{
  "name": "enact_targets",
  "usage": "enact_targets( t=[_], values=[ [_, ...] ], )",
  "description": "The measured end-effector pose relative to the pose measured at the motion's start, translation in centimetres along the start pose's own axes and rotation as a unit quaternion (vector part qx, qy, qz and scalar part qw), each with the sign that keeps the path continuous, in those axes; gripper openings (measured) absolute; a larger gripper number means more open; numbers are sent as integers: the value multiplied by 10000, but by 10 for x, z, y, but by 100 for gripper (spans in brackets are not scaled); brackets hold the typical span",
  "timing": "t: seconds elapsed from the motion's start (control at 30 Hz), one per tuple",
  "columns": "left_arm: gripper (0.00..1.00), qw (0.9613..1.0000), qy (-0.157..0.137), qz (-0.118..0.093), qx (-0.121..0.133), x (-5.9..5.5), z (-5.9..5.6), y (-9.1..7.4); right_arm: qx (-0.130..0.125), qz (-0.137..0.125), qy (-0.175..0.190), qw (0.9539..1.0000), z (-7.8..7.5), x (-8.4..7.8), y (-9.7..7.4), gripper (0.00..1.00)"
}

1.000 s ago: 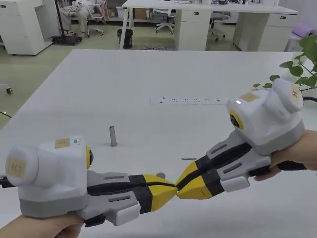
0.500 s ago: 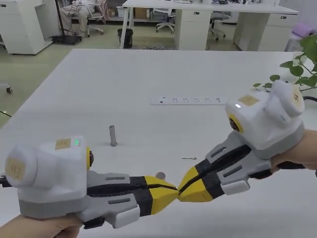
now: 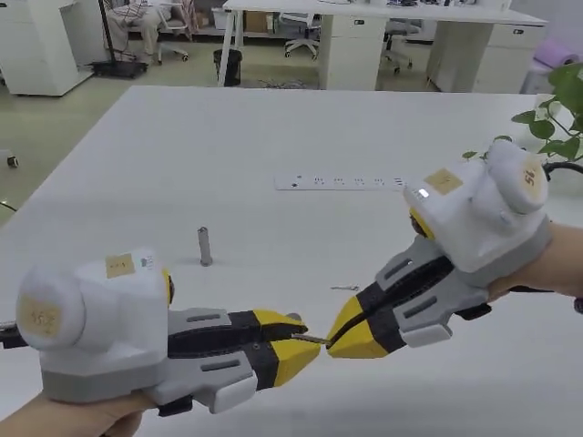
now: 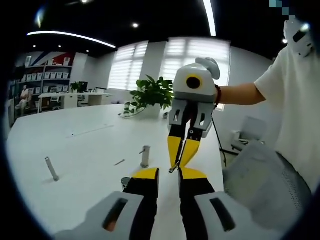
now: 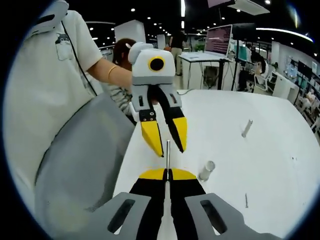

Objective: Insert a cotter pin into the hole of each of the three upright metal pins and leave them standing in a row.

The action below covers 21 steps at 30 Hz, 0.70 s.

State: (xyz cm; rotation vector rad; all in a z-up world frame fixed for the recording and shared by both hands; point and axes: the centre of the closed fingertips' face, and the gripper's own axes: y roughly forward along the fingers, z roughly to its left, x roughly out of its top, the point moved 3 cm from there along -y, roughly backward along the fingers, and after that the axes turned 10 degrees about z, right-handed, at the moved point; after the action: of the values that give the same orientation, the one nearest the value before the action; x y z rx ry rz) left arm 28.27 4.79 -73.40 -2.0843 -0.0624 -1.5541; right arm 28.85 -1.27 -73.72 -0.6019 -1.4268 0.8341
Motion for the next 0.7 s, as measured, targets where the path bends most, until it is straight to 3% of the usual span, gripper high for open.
enact_targets(
  t=[0.2,0.4,0.7],
  values=[
    [21,9993,-19,-19,360,-4,12,-2,-165,319,73,9993,-10,-11,3,3],
    [26,9973,58,94,726,-13,26,-2,-324,604,141,9975,-19,-17,5,3],
    [27,9898,-33,380,1370,-36,46,6,-631,1039,340,9920,-36,-29,9,3]
  ],
)
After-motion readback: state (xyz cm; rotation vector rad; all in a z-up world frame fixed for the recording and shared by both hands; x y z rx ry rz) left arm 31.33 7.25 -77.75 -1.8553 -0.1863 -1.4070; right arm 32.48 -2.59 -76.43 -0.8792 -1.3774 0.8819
